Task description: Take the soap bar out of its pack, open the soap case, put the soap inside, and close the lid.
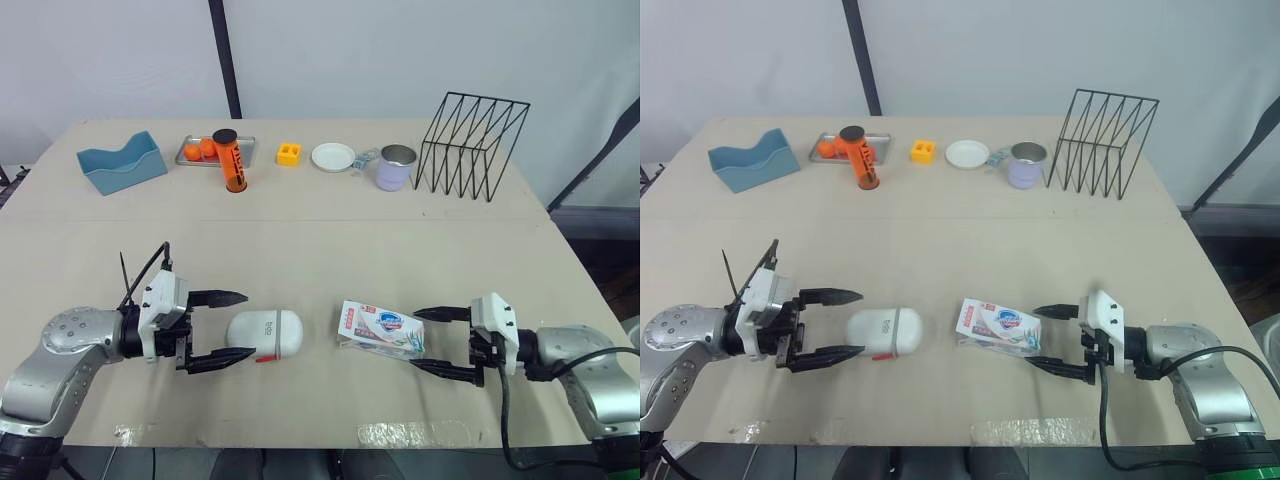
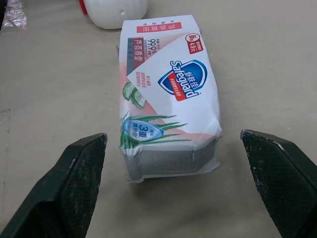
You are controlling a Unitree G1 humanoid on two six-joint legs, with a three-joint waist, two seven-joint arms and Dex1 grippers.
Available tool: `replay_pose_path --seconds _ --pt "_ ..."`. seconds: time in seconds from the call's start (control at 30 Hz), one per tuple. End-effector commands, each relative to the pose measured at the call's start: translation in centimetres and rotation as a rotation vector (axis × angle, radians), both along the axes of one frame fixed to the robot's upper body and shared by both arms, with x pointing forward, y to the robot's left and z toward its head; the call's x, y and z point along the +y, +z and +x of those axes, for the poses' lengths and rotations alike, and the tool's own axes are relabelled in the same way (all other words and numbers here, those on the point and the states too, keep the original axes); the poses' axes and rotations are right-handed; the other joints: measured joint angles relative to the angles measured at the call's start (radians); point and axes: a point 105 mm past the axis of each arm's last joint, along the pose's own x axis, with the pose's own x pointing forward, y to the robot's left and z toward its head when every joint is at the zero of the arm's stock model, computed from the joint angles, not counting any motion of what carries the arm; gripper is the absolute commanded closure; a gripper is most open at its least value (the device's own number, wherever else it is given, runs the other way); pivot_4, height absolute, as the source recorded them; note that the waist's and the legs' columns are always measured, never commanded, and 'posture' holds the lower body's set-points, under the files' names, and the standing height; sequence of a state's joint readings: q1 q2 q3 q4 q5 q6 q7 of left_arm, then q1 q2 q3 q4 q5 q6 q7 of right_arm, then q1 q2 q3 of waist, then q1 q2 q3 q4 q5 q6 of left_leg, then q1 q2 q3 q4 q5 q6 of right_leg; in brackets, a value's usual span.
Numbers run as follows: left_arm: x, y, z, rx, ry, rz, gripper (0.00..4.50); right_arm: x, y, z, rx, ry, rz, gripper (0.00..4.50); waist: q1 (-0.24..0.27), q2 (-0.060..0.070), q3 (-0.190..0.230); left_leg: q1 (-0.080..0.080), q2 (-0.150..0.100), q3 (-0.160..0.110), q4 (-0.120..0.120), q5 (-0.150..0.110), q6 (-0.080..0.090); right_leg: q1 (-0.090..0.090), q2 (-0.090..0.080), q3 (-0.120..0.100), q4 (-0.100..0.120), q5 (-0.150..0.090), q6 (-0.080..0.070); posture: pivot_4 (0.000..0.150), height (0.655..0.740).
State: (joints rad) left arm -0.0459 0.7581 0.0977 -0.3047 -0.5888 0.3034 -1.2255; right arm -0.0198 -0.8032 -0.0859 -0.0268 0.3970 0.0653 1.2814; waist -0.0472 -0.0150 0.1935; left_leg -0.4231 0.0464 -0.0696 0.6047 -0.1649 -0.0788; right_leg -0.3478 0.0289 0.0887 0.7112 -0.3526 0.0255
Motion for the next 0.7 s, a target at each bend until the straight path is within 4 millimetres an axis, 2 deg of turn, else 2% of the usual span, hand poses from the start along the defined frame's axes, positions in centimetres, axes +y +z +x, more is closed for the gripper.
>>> replay_pose_path --seconds 0.03,0.23,0.33,0.7 --pt "0.02 0.44 -0.17 -0.034 0.0 0.002 0.0 -0.01 0.46 0.17 -0.029 0.007 -0.001 0.03 0.0 0.0 0.0 0.0 0.0 0.0 0.0 0.0 0.0 0.0 0.0 0.0 0.0 0.0 0.0 0.15 0.74" --pt "-0.07 0.39 -0.16 -0.031 0.005 -0.003 0.0 -0.14 0.46 0.11 -0.031 0.005 -0.004 0.03 0.0 0.0 0.0 0.0 0.0 0.0 0.0 0.0 0.0 0.0 0.0 0.0 0.0 0.0 0.0 0.15 0.74" --pt "-0.12 0.41 -0.17 -0.03 0.005 -0.005 0.0 -0.09 0.5 0.11 -0.036 0.005 -0.005 0.72 0.0 0.0 0.0 0.0 0.0 0.0 0.0 0.0 0.0 0.0 0.0 0.0 0.0 0.0 0.0 0.15 0.74" --pt "-0.44 0.48 -0.32 -0.027 0.006 -0.009 0.0 -0.01 0.49 0.12 -0.048 0.01 -0.012 0.72 0.0 0.0 0.0 0.0 0.0 0.0 0.0 0.0 0.0 0.0 0.0 0.0 0.0 0.0 0.0 0.15 0.74"
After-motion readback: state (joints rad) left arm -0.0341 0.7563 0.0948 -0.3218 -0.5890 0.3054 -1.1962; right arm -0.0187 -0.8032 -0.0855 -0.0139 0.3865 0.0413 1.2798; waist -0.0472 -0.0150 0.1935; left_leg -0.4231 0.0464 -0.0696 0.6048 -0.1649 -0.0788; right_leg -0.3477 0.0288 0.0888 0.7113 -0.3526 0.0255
